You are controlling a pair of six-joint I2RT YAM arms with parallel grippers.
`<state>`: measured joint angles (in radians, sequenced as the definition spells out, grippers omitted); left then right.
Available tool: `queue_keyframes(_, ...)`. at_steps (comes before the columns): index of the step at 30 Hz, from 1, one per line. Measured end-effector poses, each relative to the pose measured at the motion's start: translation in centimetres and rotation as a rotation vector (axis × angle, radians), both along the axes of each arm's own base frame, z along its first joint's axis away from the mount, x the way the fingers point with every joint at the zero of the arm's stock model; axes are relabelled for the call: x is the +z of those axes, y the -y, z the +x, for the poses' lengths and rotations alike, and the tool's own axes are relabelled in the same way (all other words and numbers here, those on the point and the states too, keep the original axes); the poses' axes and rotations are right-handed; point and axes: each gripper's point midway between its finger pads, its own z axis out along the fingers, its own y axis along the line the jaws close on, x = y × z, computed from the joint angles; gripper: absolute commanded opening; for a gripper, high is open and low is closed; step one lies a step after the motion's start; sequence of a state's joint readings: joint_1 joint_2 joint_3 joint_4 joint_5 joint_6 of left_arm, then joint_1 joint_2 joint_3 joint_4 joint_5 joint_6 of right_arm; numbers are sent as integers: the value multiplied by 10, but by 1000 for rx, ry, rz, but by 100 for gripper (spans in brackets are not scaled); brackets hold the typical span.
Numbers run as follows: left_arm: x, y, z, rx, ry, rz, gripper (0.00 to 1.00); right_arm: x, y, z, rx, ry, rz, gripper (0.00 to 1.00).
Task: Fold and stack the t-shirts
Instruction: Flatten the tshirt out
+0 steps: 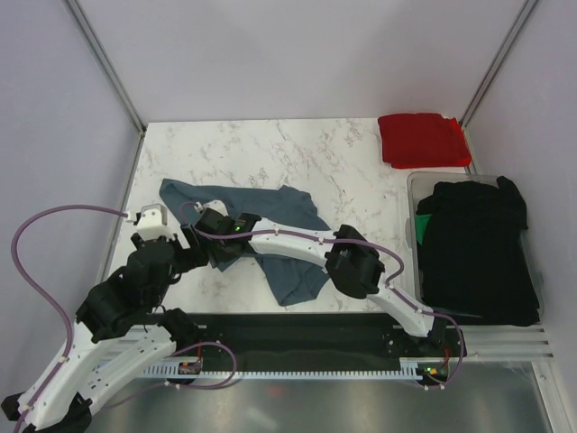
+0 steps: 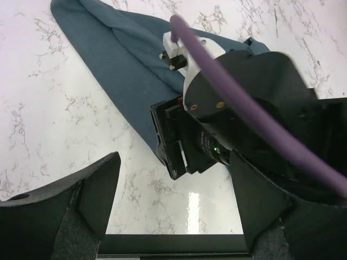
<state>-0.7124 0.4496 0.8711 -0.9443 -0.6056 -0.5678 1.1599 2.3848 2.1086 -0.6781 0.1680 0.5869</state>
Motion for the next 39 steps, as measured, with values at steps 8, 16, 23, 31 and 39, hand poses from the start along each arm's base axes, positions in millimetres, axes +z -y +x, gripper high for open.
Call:
queue_keyframes(8,-1,0,0,-1,-4,3,88,-29,18,13,-25,28,-120,62)
queue_keyframes(16,-1,0,0,0,-3,2,88,-31,29,19,-36,58,-168,58)
queue_keyframes(23,-1,0,0,0,-3,2,88,-31,33,26,-43,64,-180,38)
queue_keyframes(31,-1,0,0,0,-5,4,88,-31,36,31,-48,69,-184,7)
queue_keyframes(39,-2,0,0,0,-9,7,88,-31,38,34,-47,67,-186,0)
